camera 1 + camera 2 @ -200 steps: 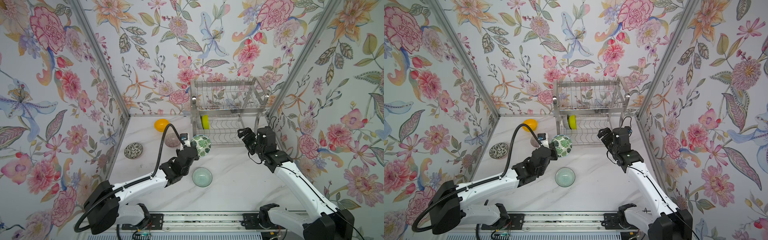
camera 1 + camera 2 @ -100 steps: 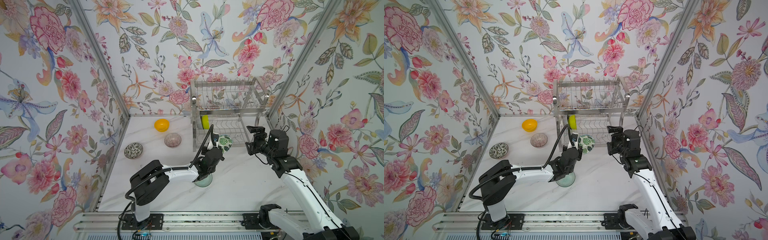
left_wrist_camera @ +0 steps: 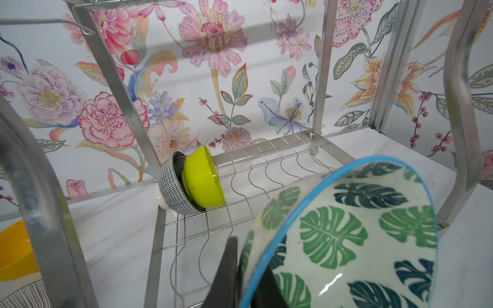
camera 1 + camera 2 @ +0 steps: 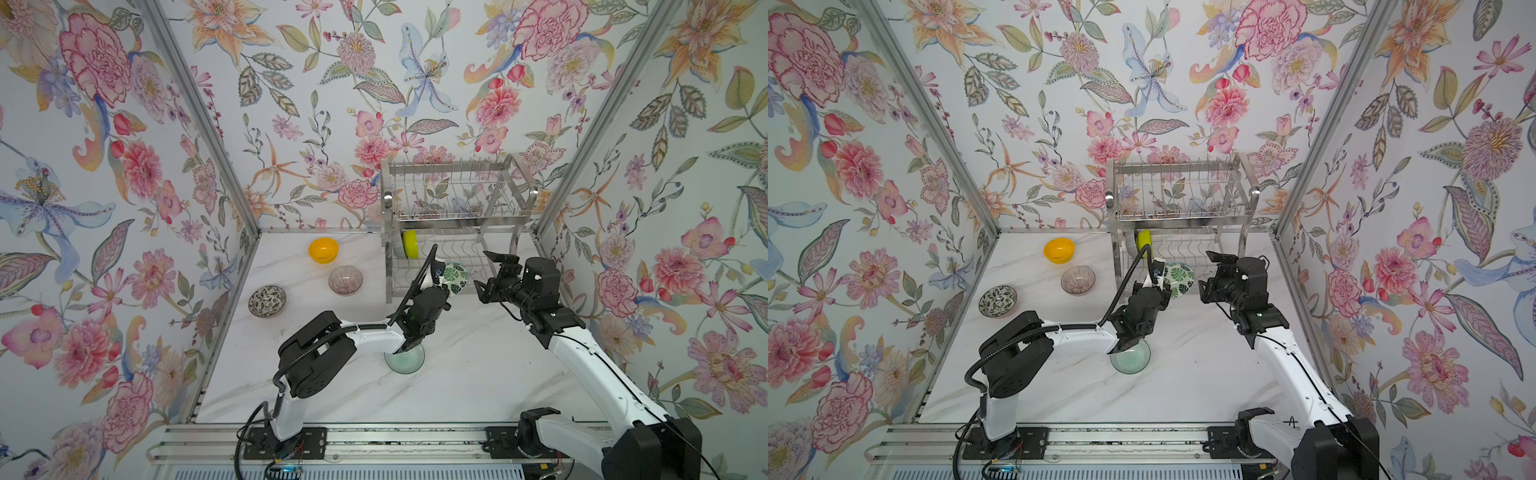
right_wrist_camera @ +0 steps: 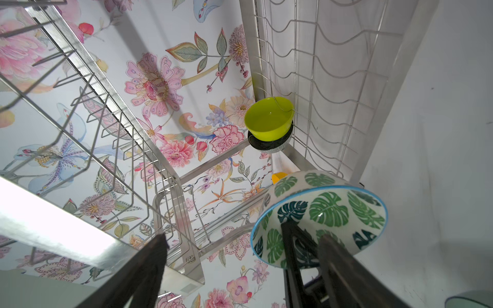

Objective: Load the bowls into the dish rack
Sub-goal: 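Grasp the leaf-print bowl rim with the right gripper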

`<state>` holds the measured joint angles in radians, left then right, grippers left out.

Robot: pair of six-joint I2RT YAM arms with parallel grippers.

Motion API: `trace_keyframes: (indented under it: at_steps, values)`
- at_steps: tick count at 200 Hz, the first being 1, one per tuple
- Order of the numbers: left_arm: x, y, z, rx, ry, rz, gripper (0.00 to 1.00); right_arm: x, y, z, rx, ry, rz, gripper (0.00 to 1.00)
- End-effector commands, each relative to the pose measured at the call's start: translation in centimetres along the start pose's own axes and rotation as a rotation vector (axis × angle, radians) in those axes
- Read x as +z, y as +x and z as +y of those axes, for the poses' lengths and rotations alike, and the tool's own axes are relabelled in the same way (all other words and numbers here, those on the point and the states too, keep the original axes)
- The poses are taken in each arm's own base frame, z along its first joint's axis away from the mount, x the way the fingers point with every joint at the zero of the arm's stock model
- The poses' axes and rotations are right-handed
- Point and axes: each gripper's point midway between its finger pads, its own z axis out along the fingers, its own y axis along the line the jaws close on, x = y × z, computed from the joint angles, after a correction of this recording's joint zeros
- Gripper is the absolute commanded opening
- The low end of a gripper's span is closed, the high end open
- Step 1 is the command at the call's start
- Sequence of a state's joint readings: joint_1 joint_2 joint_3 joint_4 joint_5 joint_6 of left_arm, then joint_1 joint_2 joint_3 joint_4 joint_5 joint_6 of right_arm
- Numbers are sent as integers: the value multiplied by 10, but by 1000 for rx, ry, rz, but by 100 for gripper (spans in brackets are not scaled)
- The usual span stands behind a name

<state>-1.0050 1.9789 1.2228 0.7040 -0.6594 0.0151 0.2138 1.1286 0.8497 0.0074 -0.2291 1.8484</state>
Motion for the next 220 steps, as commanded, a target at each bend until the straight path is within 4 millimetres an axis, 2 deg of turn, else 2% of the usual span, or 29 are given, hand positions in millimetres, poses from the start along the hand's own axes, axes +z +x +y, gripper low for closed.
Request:
trace_keyframes:
  at_steps: [1, 39, 62, 82, 150, 220]
  values:
    - [3, -27, 0, -68, 2, -84, 0, 11, 11, 6, 36, -24, 37, 88]
    - [0, -26, 2, -74, 10, -89, 0, 31, 22, 2, 71, -26, 60, 78]
    - [-1, -23, 3, -76, 13, -85, 0, 42, 31, 9, 76, -44, 72, 72]
    - [-2, -22, 4, -75, 12, -85, 0, 51, 35, 8, 86, -31, 73, 69]
    - [-8, -18, 6, -69, 19, -83, 0, 68, 28, -3, 125, -11, 23, 57]
    - [-8, -12, 3, -75, 38, -77, 0, 78, 25, -15, 139, 3, 17, 32]
